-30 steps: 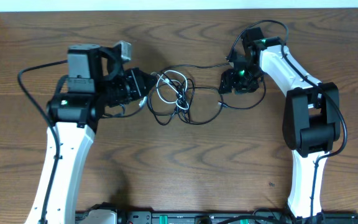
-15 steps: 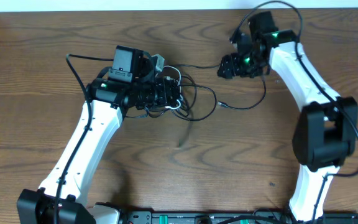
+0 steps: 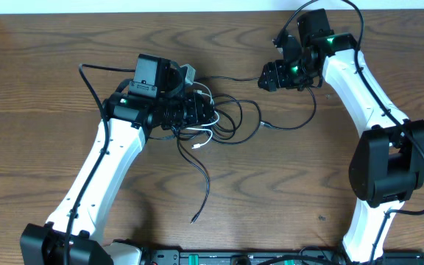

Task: Untangle cables

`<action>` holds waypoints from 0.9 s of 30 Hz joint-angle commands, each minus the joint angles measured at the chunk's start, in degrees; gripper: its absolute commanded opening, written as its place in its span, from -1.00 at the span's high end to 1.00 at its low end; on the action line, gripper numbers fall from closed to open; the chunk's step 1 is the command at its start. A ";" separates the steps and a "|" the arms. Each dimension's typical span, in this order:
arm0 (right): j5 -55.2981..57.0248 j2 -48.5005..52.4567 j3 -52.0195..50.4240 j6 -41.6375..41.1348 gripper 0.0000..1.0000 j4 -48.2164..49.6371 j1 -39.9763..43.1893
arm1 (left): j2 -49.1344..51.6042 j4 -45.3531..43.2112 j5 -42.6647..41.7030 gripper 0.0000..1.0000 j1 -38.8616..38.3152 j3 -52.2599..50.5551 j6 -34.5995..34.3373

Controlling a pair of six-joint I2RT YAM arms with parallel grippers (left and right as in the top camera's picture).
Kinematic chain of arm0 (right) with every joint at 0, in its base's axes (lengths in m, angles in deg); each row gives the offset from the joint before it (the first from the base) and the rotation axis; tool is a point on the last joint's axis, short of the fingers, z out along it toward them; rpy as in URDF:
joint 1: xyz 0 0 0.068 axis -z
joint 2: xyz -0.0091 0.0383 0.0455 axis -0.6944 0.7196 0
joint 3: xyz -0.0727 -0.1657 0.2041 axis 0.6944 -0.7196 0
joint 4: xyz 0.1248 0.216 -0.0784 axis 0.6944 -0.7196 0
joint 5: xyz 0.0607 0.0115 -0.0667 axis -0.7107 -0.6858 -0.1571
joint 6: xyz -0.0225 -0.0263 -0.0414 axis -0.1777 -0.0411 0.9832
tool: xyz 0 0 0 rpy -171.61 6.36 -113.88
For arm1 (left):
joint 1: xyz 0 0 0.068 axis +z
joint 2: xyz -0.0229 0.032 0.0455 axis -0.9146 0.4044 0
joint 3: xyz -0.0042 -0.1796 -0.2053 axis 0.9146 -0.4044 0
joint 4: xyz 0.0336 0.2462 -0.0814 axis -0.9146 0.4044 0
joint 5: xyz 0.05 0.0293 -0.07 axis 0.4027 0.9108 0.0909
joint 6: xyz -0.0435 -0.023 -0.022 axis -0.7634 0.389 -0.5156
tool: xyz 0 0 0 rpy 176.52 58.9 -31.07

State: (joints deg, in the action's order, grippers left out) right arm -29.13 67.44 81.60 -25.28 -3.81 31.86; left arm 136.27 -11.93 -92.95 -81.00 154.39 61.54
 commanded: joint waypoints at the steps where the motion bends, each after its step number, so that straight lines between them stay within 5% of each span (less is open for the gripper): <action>1: -0.17 -0.11 0.07 0.70 -0.50 0.04 0.79 | 0.39 -0.04 0.35 0.33 -0.13 0.72 0.76; 20: -0.22 -0.11 0.07 0.70 -0.58 0.15 0.46 | 0.39 -0.42 0.59 0.32 -0.13 0.72 0.98; 27: 0.17 -0.11 0.07 1.57 -0.61 -2.25 -0.20 | 0.39 -0.35 9.97 -0.04 -0.07 0.72 1.62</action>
State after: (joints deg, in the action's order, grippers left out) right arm -28.98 67.44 81.60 -25.22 -5.43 31.75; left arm 136.27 -12.06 -88.71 -81.00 154.39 62.41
